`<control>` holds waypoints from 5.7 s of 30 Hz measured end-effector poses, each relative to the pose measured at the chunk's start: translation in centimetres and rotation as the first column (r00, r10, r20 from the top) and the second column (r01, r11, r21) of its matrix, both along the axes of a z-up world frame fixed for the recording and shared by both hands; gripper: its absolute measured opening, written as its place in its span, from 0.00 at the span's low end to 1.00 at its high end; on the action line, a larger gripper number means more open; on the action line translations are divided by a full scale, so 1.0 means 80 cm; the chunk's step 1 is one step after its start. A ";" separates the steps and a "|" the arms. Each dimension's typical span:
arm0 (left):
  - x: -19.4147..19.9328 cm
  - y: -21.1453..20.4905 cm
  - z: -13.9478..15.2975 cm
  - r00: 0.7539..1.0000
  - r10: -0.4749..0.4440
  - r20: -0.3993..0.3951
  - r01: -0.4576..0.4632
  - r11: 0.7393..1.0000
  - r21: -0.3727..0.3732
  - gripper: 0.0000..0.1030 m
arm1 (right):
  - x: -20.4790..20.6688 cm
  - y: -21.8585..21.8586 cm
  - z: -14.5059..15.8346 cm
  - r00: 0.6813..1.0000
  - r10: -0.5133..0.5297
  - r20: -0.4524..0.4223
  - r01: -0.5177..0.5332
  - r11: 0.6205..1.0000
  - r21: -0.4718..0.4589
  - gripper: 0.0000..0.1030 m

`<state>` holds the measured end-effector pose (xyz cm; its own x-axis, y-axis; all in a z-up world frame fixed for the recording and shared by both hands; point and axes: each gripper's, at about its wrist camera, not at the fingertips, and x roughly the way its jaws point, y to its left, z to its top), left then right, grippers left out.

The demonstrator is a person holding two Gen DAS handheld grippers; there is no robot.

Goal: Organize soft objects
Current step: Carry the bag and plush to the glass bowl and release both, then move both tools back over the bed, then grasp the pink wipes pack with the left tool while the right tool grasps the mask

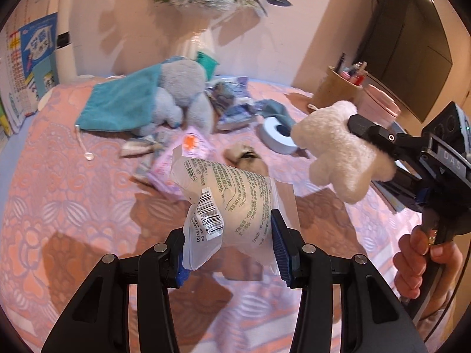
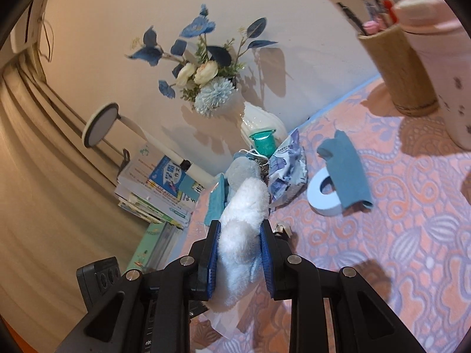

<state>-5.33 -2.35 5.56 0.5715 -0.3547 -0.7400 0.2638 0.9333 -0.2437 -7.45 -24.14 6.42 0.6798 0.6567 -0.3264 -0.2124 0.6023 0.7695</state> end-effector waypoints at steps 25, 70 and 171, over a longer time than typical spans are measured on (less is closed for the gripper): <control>0.024 -0.240 0.062 0.942 -0.326 0.075 0.327 0.945 0.007 0.42 | -0.055 -0.236 0.024 0.957 -0.276 0.093 0.264 0.956 0.126 0.24; 0.067 -0.503 0.069 0.800 -0.595 0.080 0.572 0.796 0.199 0.79 | 0.010 -0.440 0.058 0.849 -0.518 -0.107 0.491 0.847 -0.205 0.93; 0.113 0.010 -0.051 0.979 -0.121 0.164 0.044 0.912 0.407 0.39 | 0.101 0.151 -0.064 0.998 0.016 -0.060 -0.057 0.628 -0.776 0.34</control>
